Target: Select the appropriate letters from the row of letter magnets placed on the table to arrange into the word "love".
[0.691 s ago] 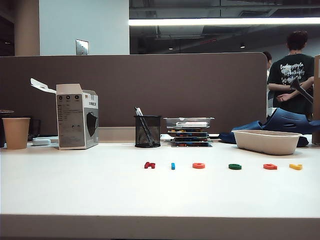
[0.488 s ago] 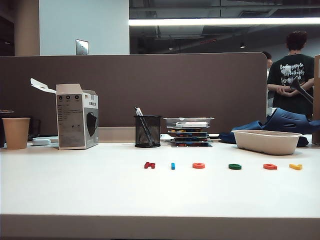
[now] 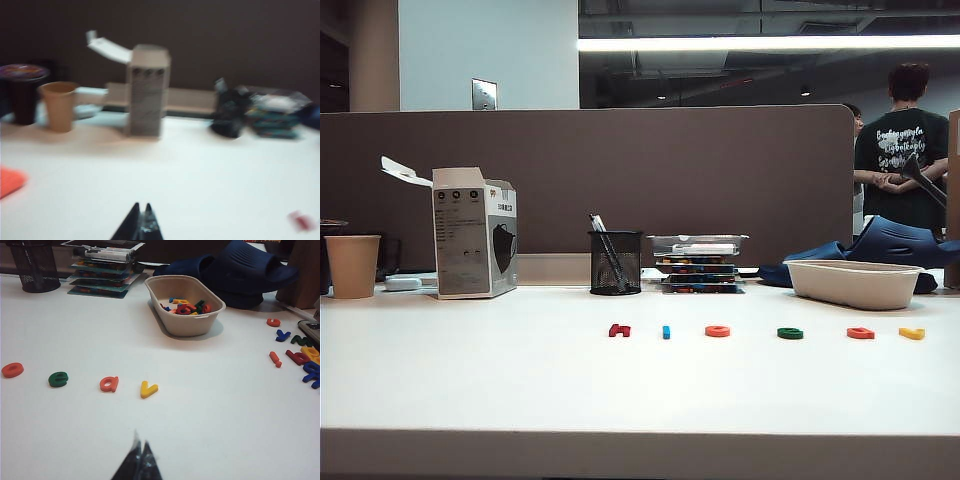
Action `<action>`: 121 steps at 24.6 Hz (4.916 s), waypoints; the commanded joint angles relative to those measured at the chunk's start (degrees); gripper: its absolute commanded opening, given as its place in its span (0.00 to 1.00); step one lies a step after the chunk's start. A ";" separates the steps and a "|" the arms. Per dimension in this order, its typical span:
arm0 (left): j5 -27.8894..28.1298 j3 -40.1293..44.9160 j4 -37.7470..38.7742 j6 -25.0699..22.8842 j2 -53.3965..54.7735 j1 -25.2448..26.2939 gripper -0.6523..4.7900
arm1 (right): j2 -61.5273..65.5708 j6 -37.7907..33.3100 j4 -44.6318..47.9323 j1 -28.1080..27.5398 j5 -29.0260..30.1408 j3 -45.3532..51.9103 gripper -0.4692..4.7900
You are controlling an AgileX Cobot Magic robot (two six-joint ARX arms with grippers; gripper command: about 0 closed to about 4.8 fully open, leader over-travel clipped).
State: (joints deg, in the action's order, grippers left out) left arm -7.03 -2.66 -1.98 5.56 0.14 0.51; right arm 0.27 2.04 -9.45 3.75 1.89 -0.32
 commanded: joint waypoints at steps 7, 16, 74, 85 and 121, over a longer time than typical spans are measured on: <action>-14.01 -24.52 22.12 8.33 0.87 -0.07 0.11 | -0.42 -0.11 1.14 0.04 -0.26 0.24 0.08; -22.67 -58.80 52.85 8.37 20.83 0.00 0.11 | -0.42 -0.13 1.11 0.07 -0.26 0.24 0.08; 26.32 -85.79 55.04 35.17 67.36 -56.81 0.11 | 73.13 -12.61 -21.88 15.78 8.22 -68.85 0.24; 26.32 -85.77 55.06 35.17 67.36 -56.81 0.11 | 107.75 -12.76 -25.79 29.88 -1.99 -85.44 0.40; 26.34 -85.79 55.21 35.15 67.36 -56.81 0.11 | 121.11 -14.51 -28.72 31.02 -1.57 -89.13 0.25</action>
State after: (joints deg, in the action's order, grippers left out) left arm 19.09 -88.29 53.65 40.77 67.66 -56.16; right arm 120.40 -12.19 -35.40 34.52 -0.36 -89.82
